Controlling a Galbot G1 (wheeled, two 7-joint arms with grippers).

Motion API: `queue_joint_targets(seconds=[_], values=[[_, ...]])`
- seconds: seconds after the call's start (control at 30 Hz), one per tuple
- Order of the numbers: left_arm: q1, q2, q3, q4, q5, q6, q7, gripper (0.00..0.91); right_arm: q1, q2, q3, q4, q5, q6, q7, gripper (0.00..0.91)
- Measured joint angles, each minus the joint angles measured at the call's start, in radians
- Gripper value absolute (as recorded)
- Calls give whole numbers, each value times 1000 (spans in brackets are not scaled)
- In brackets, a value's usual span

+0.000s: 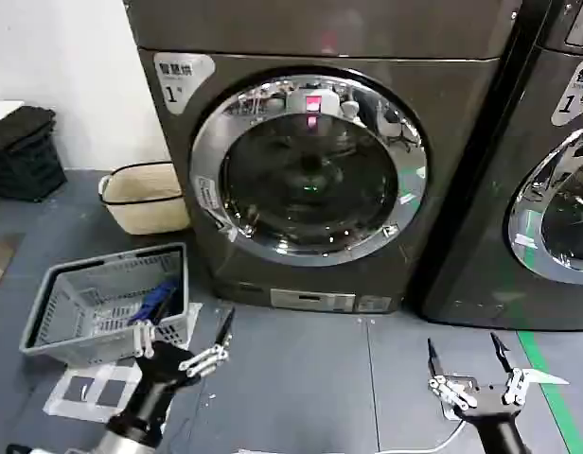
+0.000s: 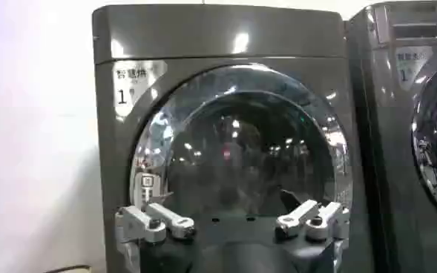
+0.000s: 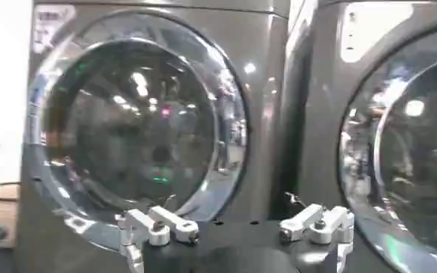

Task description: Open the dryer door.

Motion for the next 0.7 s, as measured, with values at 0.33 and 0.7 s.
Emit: queue_joint_targets(seconds=[0.33, 0.7], values=[[14, -10, 1, -9, 12, -4, 2, 907, 190, -210, -61, -34, 184, -89, -6, 907], [21, -22, 8, -13, 40, -10, 3, 907, 447, -423, -175, -116, 375, -121, -26, 907]])
